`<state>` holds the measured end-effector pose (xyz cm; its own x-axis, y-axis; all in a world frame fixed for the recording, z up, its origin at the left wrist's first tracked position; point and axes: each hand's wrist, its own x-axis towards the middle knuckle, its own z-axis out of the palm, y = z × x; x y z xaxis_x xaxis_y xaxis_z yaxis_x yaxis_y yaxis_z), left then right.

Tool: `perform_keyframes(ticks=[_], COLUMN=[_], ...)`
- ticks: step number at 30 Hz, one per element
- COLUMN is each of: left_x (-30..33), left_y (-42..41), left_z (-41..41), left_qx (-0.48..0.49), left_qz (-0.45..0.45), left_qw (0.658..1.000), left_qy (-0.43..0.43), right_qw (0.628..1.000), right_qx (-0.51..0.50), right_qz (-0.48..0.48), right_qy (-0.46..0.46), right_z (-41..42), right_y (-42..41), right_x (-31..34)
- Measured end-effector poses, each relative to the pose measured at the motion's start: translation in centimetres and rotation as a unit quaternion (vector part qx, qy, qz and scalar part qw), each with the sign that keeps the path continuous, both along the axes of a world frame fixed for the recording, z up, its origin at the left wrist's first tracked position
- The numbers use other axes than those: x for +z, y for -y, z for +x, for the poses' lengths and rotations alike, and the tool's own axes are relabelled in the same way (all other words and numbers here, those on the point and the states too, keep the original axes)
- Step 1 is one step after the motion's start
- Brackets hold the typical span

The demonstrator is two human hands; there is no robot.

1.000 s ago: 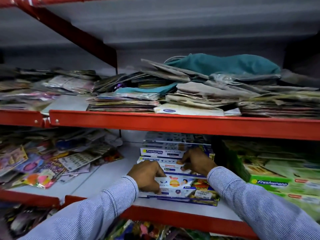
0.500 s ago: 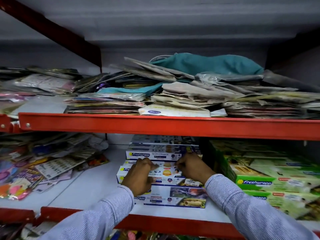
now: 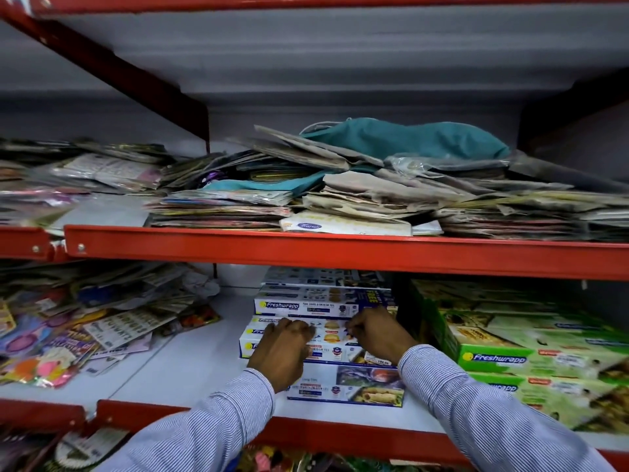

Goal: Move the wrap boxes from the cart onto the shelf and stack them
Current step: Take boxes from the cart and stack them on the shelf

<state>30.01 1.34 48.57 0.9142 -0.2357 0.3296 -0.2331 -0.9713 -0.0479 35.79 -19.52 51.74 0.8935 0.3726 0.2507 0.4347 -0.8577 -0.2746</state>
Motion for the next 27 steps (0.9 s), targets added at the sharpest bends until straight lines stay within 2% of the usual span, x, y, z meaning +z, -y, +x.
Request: perform_keyframes(ticks=[3, 6, 8, 12, 15, 21, 27], left_x=[-0.9, -2.7, -4.2, -7.1, -11.9, -22.3, -33.5], left_y=[-0.1, -0.2, -0.7, -1.0, -1.4, -2.2, -2.2], left_z=[-1.9, -4.5, -7.3, -10.7, -14.0, -20.1, -27.0], left_qx=[0.017, 0.005, -0.001, 0.001, -0.001, 0.008, 0.043], left_qz=[0.009, -0.013, -0.012, -0.001, -0.01, -0.061, -0.078], left_qw=[1.0, 0.997, 0.994, 0.994, 0.993, 0.998, 0.98], left_qy=[0.012, 0.077, 0.11, 0.106, 0.114, -0.004, -0.18], right_qw=[0.999, 0.992, 0.984, 0.976, 0.974, 0.992, 0.995], right_qx=[0.005, 0.019, 0.023, 0.016, 0.015, 0.014, 0.055], right_qz=[-0.001, 0.049, 0.046, 0.037, 0.015, -0.029, -0.08], right_qy=[0.037, 0.117, 0.169, 0.212, 0.224, 0.119, -0.031], right_z=[-1.8, -4.6, -7.7, -12.3, -15.6, -20.1, -25.9], right_y=[0.3, 1.0, 1.0, 0.9, 0.6, -0.1, -0.6], right_x=[-0.2, -2.0, -3.6, -7.7, -12.3, -23.4, -34.1])
